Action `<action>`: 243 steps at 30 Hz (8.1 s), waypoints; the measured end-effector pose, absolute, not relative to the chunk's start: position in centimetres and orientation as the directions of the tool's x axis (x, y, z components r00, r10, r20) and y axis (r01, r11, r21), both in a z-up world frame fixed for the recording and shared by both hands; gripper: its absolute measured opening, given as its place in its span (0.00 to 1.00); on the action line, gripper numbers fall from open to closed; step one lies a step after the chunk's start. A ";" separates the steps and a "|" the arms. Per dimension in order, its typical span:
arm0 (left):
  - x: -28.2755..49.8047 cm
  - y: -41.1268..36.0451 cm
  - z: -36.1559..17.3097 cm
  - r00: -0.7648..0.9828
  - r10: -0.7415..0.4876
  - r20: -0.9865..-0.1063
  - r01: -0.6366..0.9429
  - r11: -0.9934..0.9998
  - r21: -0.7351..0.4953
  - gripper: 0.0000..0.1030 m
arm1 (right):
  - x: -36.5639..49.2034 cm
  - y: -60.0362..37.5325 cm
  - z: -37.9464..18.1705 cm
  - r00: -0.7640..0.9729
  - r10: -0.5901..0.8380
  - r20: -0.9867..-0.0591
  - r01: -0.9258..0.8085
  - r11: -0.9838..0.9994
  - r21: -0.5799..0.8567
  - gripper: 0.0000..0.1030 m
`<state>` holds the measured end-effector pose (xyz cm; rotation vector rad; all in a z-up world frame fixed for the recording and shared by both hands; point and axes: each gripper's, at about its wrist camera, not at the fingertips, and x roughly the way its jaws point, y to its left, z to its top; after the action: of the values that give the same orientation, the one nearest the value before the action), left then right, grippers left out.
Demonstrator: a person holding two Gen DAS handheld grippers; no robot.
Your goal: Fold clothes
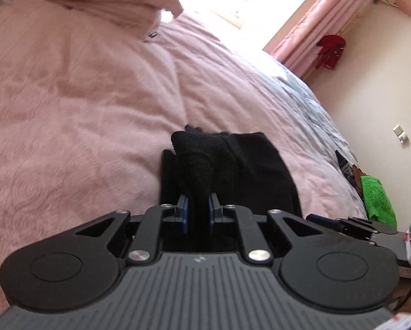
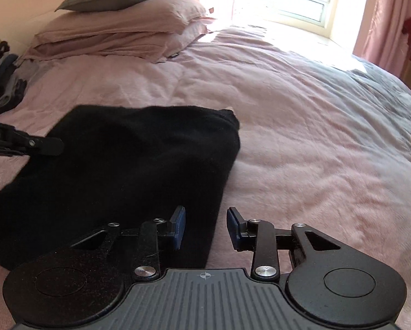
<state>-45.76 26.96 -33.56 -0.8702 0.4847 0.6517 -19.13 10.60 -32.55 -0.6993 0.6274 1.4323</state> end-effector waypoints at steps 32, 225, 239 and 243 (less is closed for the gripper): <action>-52.5 16.6 -33.6 0.717 0.443 -0.538 -0.675 0.249 -0.694 0.08 | -22.1 -3.2 -32.8 -0.095 0.824 -0.558 -0.951 -0.241 -0.195 0.05; -99.0 52.2 -10.9 0.353 0.749 -0.561 -0.773 -0.103 -0.626 0.12 | -68.3 55.5 -17.9 -0.870 0.117 -0.479 -0.472 -0.477 0.741 0.16; -101.2 51.6 -13.8 0.329 0.805 -0.494 -0.744 -0.101 -0.661 0.24 | -66.7 56.1 -21.2 -0.803 0.317 -0.505 -0.596 -0.434 0.676 0.42; -101.6 51.3 -11.8 0.192 0.816 -0.546 -0.794 -0.197 -0.575 0.25 | -68.7 54.3 -19.1 -0.561 0.536 -0.631 -0.822 -0.450 0.349 0.47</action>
<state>-101.58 51.34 -11.80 -1.0096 -0.0279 1.4530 -68.67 54.34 -19.09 -0.5560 0.8134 2.0673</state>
